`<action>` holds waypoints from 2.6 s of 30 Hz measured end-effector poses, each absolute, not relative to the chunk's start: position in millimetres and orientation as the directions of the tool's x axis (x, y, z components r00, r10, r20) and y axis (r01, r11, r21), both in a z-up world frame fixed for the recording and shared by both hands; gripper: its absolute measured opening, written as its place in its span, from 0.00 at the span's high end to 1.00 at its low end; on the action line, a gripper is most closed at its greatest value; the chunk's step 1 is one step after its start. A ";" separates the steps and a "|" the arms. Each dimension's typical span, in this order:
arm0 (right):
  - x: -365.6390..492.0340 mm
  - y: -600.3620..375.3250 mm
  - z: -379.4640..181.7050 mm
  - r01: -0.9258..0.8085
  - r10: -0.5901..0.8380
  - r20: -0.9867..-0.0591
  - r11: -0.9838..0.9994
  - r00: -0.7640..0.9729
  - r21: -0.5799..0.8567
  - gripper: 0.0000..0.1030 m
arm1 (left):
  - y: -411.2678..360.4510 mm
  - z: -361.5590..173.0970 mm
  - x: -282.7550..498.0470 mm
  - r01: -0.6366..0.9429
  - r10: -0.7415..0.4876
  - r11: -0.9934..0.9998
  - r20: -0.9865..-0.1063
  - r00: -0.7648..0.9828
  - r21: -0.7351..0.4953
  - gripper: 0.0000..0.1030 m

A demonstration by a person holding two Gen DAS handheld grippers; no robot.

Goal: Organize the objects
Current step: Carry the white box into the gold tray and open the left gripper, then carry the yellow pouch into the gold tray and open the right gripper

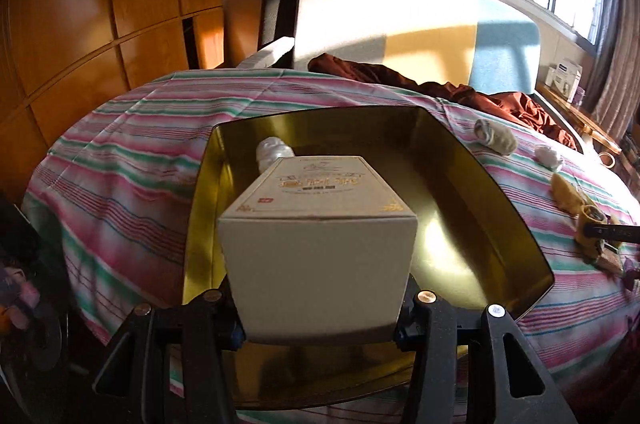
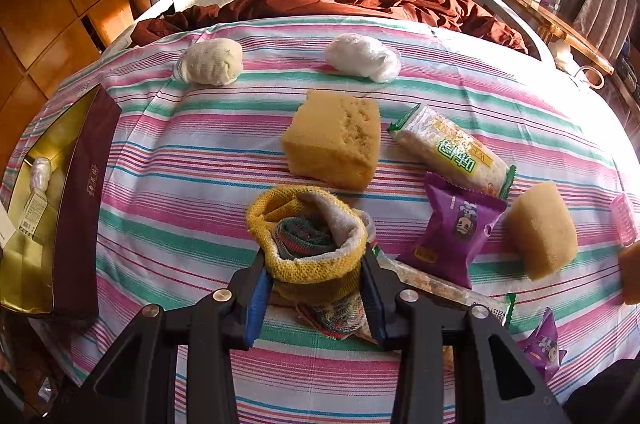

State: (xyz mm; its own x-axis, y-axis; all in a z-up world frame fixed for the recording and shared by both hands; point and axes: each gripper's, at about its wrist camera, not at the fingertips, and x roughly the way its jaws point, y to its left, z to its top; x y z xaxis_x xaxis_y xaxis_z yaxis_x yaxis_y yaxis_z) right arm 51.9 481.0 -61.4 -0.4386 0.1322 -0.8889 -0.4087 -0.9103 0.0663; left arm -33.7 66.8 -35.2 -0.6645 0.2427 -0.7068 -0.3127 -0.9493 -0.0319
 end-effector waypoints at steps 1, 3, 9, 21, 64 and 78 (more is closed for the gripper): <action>51.4 479.7 -61.7 -0.407 0.136 -0.889 -0.912 -0.437 0.060 0.61 | 62.2 -38.9 -35.5 -0.297 0.224 -0.955 -0.715 -0.663 -0.024 0.50; 51.1 478.4 -61.9 -0.404 0.142 -0.890 -0.913 -0.434 0.051 0.61 | 53.0 -44.7 -35.8 -0.269 0.196 -0.963 -0.727 -0.658 -0.016 0.50; 50.1 476.3 -62.8 -0.398 0.151 -0.891 -0.917 -0.427 0.036 0.61 | 37.2 -56.6 -39.2 -0.203 0.141 -0.979 -0.753 -0.643 -0.010 0.49; 50.5 469.0 -54.8 -0.390 0.138 -0.879 -0.919 -0.456 0.057 0.61 | 20.0 -25.6 -26.2 -0.209 0.172 -0.978 -0.665 -0.726 -0.026 0.33; 1.5 272.5 -5.3 0.000 -0.060 -0.754 -0.997 -0.654 0.080 0.15 | 8.9 -11.0 -12.2 -0.203 0.169 -0.979 -0.627 -0.761 -0.018 0.17; 56.5 402.9 1.7 -0.310 0.170 -0.765 -0.950 -0.621 0.040 0.15 | 73.1 2.0 2.4 -0.381 0.292 -0.924 -0.615 -0.732 0.016 0.13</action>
State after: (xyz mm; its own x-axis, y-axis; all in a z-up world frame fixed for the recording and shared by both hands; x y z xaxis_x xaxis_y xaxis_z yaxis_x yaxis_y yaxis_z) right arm 56.5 402.9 1.7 -0.6207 0.1705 -0.7653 -0.3097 -0.9500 0.0396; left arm 2.4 73.1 2.0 -0.7323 0.2917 -0.6154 -0.3813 -0.9243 0.0157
